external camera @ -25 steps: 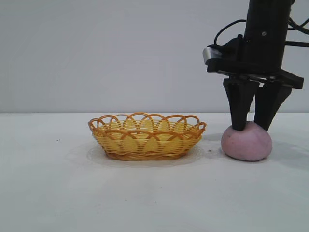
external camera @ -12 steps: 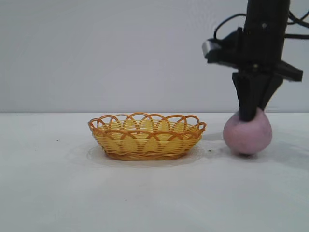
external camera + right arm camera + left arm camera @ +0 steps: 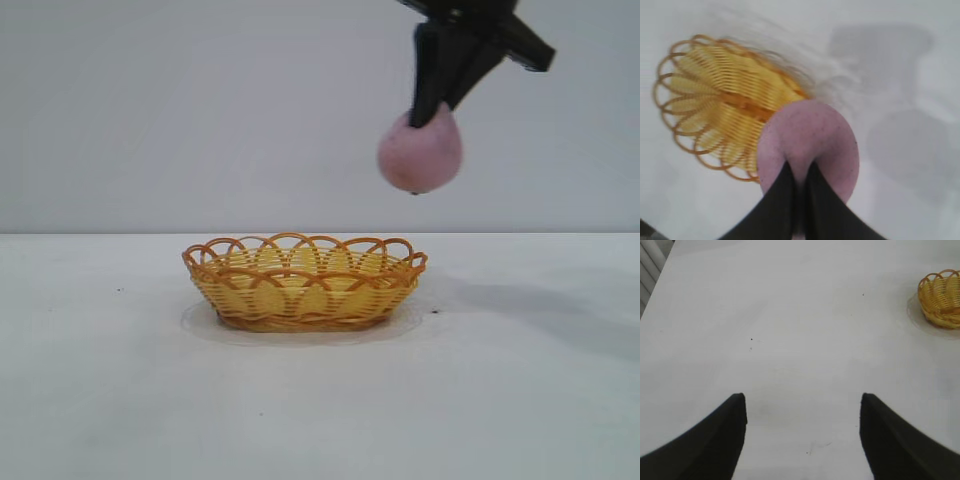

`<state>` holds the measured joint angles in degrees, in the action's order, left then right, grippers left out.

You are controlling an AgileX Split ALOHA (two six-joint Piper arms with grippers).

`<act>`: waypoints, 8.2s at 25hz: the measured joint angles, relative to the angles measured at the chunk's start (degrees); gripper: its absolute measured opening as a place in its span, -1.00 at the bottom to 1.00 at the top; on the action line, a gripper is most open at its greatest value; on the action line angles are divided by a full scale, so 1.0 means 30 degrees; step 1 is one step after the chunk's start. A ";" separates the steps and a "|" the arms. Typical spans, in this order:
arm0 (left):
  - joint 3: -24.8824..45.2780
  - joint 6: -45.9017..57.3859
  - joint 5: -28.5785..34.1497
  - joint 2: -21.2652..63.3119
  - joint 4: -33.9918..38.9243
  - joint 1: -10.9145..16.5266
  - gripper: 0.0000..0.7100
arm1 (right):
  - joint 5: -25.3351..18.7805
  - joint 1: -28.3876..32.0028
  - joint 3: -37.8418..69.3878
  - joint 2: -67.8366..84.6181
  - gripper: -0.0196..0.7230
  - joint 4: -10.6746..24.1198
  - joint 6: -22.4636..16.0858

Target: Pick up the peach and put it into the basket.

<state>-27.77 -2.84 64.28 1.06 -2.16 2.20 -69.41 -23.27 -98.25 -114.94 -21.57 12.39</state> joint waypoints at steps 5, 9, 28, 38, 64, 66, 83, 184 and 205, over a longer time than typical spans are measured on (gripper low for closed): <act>0.0000 0.0000 0.0000 0.0000 0.0000 0.0000 0.31 | 0.1260 -0.1927 -0.0037 -0.0806 -0.95 -0.0169 0.0000; 0.0000 0.0000 0.0000 0.0000 0.0000 0.0000 0.31 | 0.2039 -0.2804 -0.0326 -0.1864 -0.95 0.0109 0.0000; 0.0000 0.0000 0.0000 0.0000 0.0000 0.0000 0.31 | 0.1993 -0.2845 -0.0584 -0.3006 -0.21 0.1426 0.0000; 0.0000 0.0000 0.0000 0.0000 0.0000 0.0000 0.31 | 0.0346 -0.2845 -0.1961 -0.2961 0.01 0.2254 -0.0114; 0.0000 0.0000 0.0000 0.0000 0.0033 0.0000 0.31 | -0.0447 0.6521 -0.3801 -0.1256 0.09 0.5720 -0.2823; 0.0000 0.0000 0.0000 0.0000 0.0033 0.0000 0.31 | -0.0456 0.7085 -0.3801 -0.0912 0.09 0.5794 -0.2823; 0.0000 0.0000 0.0000 0.0000 0.0033 0.0000 0.31 | -0.0582 0.7999 0.1575 0.4963 0.09 0.6338 -0.2823; 0.0033 0.0000 -0.0037 0.0000 0.0033 0.0000 0.31 | 0.1401 0.5422 2.3435 3.8614 0.09 0.7178 -0.4835; 0.0030 0.0000 -0.0037 0.0035 0.0033 0.0000 0.31 | 0.1401 0.5534 2.3435 3.8614 0.09 0.7104 -0.4835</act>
<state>-27.68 -2.84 64.17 1.17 -2.07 2.20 -65.21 -6.67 -27.94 0.91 -0.26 -2.11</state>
